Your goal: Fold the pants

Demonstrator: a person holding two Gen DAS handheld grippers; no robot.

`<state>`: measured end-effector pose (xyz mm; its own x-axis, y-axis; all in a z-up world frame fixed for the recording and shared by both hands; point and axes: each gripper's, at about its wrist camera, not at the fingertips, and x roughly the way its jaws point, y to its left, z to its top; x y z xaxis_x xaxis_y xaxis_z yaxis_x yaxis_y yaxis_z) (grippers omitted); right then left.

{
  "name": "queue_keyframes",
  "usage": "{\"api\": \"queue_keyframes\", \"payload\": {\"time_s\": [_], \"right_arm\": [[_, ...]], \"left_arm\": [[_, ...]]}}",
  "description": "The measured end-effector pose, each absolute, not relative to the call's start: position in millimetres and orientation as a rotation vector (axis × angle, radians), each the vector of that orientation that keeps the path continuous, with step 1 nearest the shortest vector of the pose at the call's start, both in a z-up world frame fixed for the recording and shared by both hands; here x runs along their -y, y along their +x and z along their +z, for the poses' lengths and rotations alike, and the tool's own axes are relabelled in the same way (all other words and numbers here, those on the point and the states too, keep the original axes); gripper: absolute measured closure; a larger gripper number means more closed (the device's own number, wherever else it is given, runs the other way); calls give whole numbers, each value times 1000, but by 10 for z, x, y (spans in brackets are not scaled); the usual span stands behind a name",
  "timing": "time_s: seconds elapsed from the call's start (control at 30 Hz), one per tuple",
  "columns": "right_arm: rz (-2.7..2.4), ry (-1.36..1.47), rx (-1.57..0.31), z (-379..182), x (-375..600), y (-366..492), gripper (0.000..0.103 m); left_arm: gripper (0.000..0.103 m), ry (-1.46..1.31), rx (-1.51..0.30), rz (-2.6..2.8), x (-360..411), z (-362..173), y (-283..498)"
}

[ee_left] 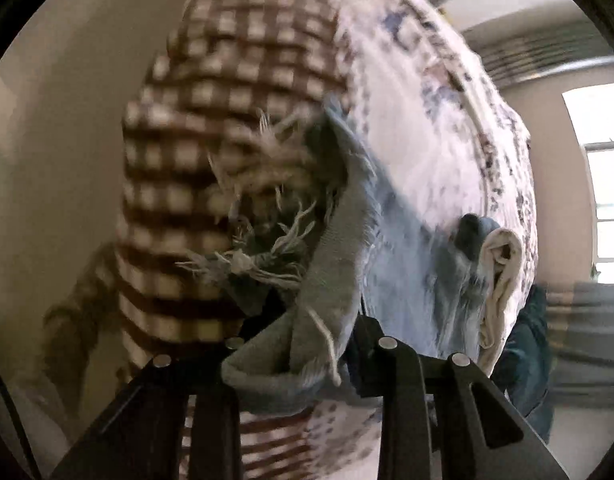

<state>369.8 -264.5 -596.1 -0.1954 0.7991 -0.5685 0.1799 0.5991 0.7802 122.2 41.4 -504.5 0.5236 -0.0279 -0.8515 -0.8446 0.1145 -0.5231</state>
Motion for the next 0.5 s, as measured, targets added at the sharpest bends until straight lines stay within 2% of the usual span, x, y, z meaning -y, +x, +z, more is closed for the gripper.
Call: {"api": "queue_keyframes", "payload": {"time_s": [0.1, 0.13, 0.17, 0.2, 0.3, 0.33, 0.37, 0.4, 0.5], "right_arm": [[651, 822, -1743, -5979, 2750, 3345, 75], [645, 807, -1753, -6025, 2774, 3248, 71], [639, 786, -1763, -6072, 2784, 3199, 58], [619, 767, -1783, -6142, 2792, 3151, 54], [617, 808, -1810, -6299, 2888, 3103, 50], [638, 819, -1819, -6328, 2907, 3085, 43], [655, 818, -1832, -6350, 2915, 3067, 40], [667, 813, -1838, -6358, 2933, 3058, 40], [708, 785, -1855, -6373, 2903, 3013, 37]], "left_arm": [[77, -1290, -857, 722, -465, -5123, 1032], [74, -1330, -857, 712, -427, -5255, 922], [73, -1382, -844, 703, -397, -5349, 852], [73, -1442, -827, 696, -347, -5432, 781], [59, -1643, -719, 673, -143, -5605, 488], [46, -1706, -664, 670, -52, -5621, 375], [27, -1754, -630, 670, 33, -5629, 298], [22, -1798, -613, 680, 142, -5640, 230], [21, -1862, -619, 665, 362, -5660, 204]]}}
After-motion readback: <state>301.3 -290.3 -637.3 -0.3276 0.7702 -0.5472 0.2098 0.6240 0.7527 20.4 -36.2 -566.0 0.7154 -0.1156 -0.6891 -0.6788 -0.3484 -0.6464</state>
